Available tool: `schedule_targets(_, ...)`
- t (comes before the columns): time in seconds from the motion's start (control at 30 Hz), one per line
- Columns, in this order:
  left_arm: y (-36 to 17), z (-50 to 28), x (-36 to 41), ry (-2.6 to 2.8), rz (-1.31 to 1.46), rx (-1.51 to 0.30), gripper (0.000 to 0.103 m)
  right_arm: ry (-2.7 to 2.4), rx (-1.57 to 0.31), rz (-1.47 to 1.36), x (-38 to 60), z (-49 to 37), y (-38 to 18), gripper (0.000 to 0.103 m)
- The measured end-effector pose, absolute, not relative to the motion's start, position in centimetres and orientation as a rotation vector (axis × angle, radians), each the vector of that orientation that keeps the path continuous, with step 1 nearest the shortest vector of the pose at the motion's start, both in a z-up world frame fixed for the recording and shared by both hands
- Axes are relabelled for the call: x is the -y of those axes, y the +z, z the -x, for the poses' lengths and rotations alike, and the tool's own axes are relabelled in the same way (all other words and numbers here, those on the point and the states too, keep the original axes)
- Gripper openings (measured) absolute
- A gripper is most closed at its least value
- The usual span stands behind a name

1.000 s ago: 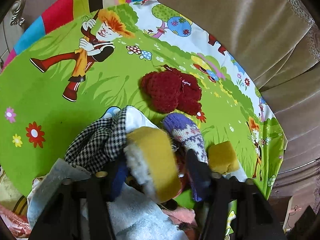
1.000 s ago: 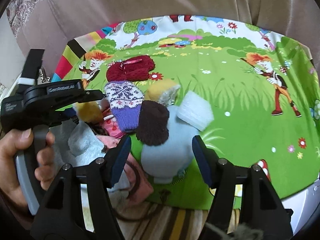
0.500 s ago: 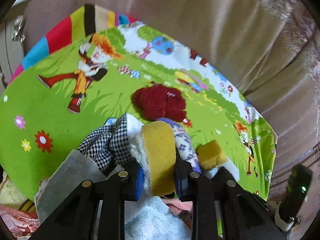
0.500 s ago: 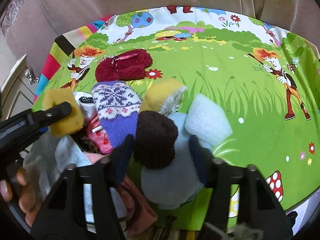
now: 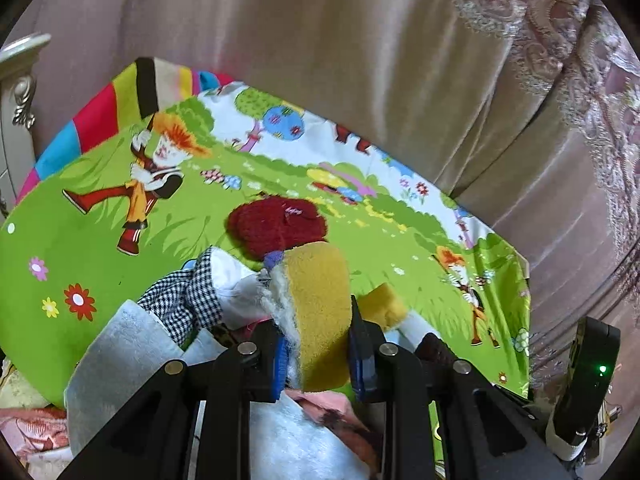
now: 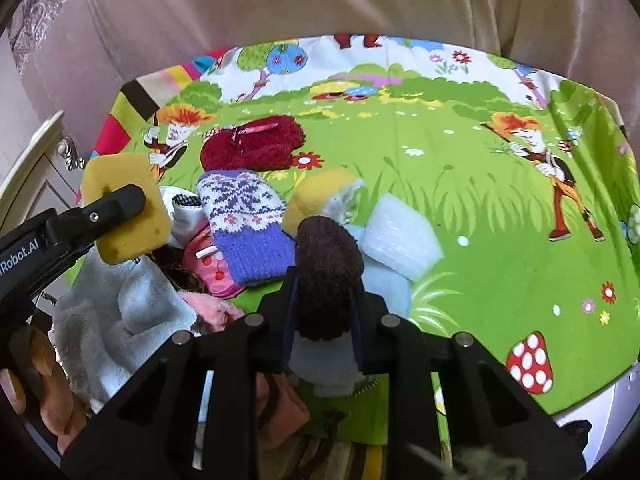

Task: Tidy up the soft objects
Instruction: 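Grasp the yellow sponge with the left tool while the right tool grasps the brown mitten, then carry the sponge and mitten into the white box and release both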

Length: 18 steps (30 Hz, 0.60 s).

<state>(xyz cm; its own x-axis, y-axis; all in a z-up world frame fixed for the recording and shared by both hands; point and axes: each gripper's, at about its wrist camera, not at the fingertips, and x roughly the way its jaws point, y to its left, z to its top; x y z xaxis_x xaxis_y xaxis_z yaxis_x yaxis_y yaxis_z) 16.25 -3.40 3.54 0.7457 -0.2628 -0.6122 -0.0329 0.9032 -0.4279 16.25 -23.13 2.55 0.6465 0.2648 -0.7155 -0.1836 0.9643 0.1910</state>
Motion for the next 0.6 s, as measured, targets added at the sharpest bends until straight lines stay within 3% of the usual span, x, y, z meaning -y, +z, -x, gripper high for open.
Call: schedule_targets(0.6, 5.3, -11.1, 10.7, -0.298, 0.317, -0.716, 0.025, 0.155, -0.76, -0.182, 30.5, -8.7, 4.0, 0.027)
